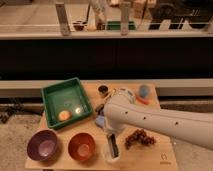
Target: Place eraser in paper cup
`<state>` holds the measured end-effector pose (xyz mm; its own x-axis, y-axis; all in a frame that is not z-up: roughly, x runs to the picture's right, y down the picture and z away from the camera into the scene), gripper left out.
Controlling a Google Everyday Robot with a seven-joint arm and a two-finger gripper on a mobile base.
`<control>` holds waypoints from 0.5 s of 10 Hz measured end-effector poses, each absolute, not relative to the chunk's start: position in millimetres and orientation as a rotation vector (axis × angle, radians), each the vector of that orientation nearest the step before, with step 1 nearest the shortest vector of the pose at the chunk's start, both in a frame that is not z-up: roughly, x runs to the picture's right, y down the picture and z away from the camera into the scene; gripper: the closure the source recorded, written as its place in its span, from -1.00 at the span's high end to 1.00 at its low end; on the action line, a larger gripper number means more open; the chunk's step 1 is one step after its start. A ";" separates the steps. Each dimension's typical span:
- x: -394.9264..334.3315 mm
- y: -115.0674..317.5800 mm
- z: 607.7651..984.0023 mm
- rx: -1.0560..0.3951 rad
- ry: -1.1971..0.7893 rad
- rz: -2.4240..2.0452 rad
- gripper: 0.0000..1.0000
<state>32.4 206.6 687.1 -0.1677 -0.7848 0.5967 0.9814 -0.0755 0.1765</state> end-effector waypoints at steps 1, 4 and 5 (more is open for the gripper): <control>31.6 206.7 687.6 -0.403 -0.640 -1.642 -0.94; 30.7 205.8 686.7 -0.405 -0.634 -1.647 -0.43; 31.4 205.8 686.1 -0.409 -0.632 -1.645 -0.22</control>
<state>31.4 205.8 686.1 -0.1728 -0.7860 0.5936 0.9813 -0.0854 0.1725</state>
